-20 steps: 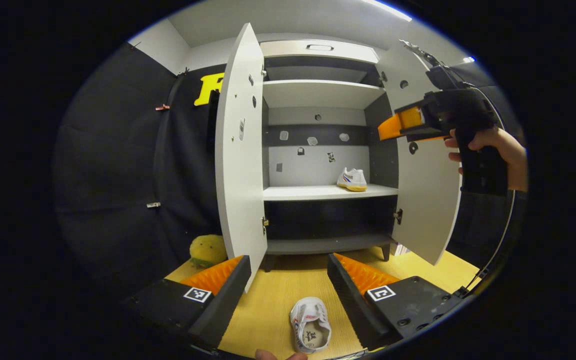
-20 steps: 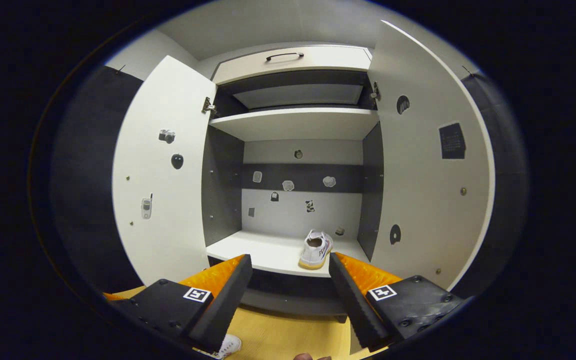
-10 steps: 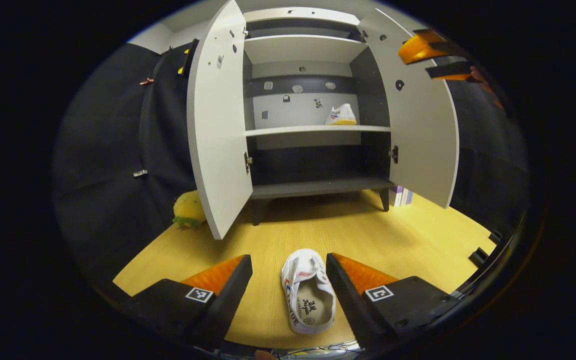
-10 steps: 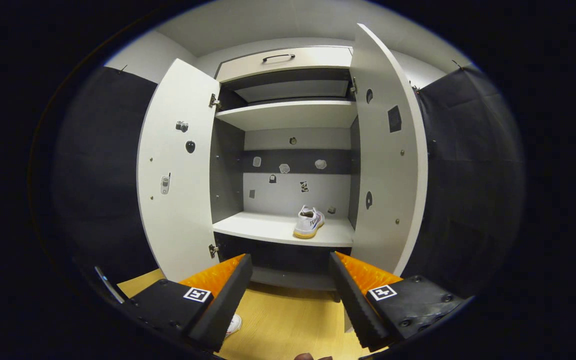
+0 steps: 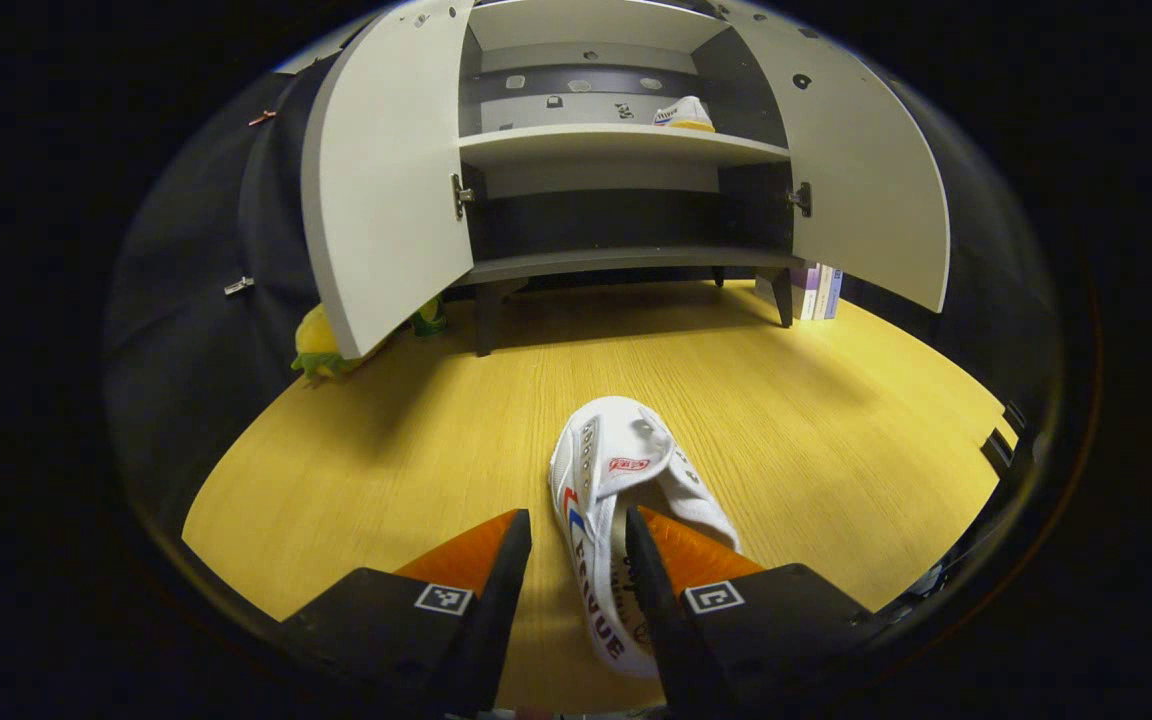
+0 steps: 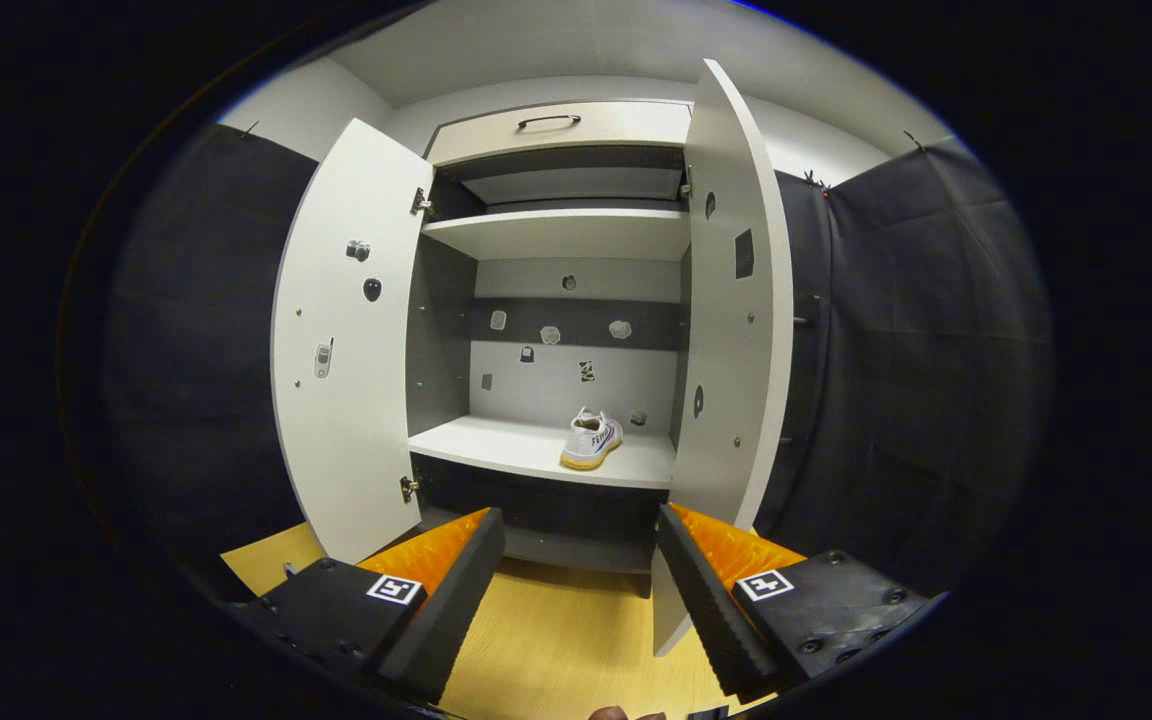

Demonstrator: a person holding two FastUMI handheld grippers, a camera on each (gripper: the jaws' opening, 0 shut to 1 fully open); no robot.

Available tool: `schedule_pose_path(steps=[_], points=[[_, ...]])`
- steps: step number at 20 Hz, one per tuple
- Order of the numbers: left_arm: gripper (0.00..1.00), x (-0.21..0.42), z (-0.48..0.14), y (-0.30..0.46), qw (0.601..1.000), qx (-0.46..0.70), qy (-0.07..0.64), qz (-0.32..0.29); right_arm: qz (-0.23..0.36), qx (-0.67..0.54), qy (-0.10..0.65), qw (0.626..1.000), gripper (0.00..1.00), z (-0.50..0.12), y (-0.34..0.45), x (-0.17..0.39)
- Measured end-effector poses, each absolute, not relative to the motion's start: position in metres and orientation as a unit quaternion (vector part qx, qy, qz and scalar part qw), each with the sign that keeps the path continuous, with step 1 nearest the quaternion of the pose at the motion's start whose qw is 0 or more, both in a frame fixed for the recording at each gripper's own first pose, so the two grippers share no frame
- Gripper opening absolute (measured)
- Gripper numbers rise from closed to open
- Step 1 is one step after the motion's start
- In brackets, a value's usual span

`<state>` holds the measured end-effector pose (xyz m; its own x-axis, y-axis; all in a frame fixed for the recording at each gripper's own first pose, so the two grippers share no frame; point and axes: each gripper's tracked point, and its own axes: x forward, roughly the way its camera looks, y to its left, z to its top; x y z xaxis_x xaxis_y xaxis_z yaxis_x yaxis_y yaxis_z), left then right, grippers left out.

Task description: Grab one shoe with the right hand and put it into the shoe cabinet, grab the other shoe with the left hand and put it into the shoe cabinet; then close the right door with the right hand and the left door with the left hand.

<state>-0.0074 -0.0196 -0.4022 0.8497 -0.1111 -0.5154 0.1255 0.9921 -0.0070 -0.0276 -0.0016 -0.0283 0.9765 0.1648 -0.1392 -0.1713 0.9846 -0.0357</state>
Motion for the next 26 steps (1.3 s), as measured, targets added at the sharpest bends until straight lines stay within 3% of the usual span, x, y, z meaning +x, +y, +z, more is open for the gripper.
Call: schedule_pose_path(steps=[3, 4, 5, 8, 10, 11, 17, 26], points=[[0.52, 0.012, -0.409, -0.019, 0.962, 0.017, 0.265, -0.063, 0.079, -0.020, 0.073, 0.994, 0.98, -0.028, -0.003, -0.030], [0.53, 0.017, -0.412, -0.017, 0.962, 0.024, 0.266, -0.061, 0.078, -0.016, 0.074, 0.994, 0.98, -0.027, -0.003, -0.030], [0.46, 0.022, -0.415, -0.018, 0.961, 0.027, 0.267, -0.063, 0.075, -0.014, 0.074, 0.994, 0.98, -0.026, -0.003, -0.029], [0.39, 0.033, -0.415, -0.019, 0.962, 0.042, 0.262, -0.059, 0.068, -0.018, 0.075, 0.995, 0.98, -0.025, -0.005, -0.030], [0.29, 0.039, -0.417, -0.011, 0.960, 0.078, 0.267, -0.039, 0.064, -0.023, 0.078, 0.995, 0.98, -0.029, -0.005, -0.029], [0.12, 0.037, -0.420, -0.008, 0.958, 0.088, 0.271, -0.038, 0.063, -0.022, 0.081, 0.994, 0.98, -0.031, -0.005, -0.030], [0.07, 0.033, -0.404, -0.005, 0.952, 0.037, 0.299, -0.046, 0.063, -0.012, 0.089, 0.994, 0.98, -0.036, -0.006, -0.031], [0.06, 0.022, -0.278, -0.002, 0.962, -0.011, 0.272, 0.010, 0.074, -0.005, 0.085, 0.994, 0.98, -0.032, -0.023, -0.038]])
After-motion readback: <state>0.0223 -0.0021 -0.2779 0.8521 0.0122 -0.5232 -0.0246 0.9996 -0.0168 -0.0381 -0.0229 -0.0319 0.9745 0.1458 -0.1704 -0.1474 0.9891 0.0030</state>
